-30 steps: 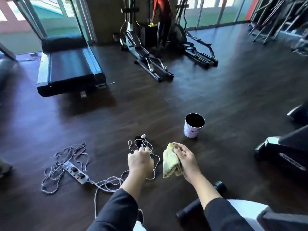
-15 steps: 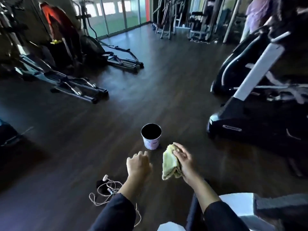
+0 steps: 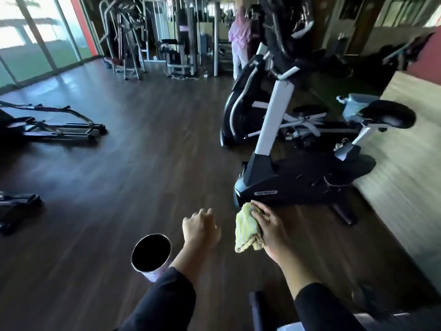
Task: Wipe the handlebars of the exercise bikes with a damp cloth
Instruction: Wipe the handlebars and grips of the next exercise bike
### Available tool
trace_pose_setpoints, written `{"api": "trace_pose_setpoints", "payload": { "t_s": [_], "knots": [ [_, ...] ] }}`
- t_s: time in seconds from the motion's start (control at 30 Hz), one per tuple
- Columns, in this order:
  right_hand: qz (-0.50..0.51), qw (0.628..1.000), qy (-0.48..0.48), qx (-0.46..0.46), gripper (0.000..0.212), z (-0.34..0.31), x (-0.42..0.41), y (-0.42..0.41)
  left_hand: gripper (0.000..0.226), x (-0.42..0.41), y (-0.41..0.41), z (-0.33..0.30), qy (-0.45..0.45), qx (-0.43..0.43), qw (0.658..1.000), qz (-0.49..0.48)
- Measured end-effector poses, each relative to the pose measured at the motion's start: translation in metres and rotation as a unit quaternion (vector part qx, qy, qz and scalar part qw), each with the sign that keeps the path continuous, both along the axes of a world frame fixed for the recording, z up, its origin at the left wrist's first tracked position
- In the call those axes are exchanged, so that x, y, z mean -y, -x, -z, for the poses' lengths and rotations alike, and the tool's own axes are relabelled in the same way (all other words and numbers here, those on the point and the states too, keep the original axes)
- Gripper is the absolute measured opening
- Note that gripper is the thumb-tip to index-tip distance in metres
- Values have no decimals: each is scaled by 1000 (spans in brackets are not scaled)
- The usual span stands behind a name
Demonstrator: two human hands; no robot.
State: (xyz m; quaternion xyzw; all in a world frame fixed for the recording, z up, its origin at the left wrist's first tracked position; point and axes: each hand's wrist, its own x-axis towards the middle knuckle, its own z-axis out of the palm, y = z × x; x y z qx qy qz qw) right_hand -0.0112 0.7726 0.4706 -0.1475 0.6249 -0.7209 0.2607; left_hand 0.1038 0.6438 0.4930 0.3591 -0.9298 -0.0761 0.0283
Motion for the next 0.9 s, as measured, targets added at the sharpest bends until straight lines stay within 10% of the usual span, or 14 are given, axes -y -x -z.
{"api": "trace_pose_setpoints", "payload": {
  "t_s": [0.43,0.9],
  "knots": [
    [271,961,0,-56,23,-30,12,103,35,54,179,-24,6,-29,964,266],
    [609,786,57,-91,24,-88,-13,114,46,14,317,-99,-26,-51,828,557]
  ]
}}
